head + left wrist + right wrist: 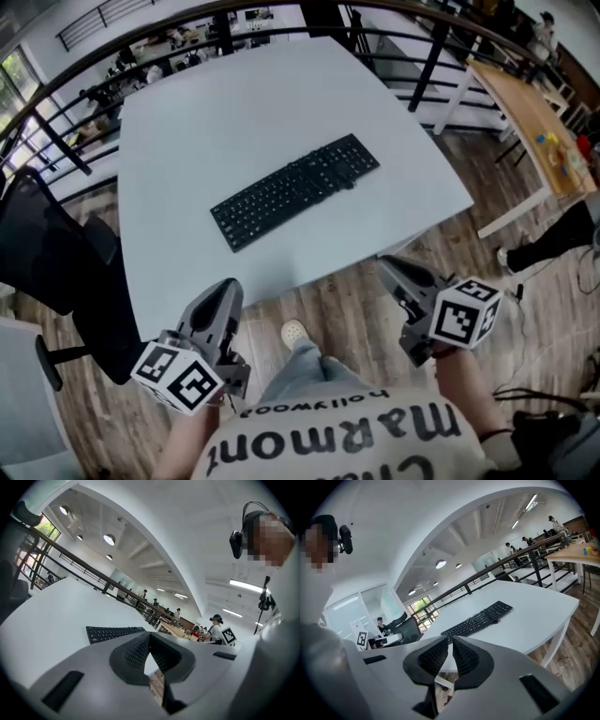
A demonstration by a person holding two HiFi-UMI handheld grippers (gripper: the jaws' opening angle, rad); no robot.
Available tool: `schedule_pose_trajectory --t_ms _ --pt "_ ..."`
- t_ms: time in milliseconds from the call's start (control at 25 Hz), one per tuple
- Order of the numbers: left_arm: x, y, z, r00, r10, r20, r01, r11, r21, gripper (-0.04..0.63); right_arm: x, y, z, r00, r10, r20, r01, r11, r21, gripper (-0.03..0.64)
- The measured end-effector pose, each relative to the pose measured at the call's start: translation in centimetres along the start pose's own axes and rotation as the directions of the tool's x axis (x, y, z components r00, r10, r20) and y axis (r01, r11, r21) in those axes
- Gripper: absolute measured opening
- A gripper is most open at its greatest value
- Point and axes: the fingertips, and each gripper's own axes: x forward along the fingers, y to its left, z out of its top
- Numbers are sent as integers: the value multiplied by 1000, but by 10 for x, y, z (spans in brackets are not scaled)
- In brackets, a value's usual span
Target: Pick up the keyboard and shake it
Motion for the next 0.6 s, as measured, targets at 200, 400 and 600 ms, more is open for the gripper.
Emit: schedule_pose_trajectory --t_ms 200,400,600 --pt "40 31 16 999 35 -4 -35 999 -23 2 54 -17 27 998 41 -42 -41 999 -10 52" --pt "60 58 41 998 62 0 -62 997 -39 2 87 -22 48 996 41 -75 -42 999 -17 52" --pt "79 79 64 997 80 5 -80 996 -39 2 115 -28 70 995 48 -83 -50 999 -16 52"
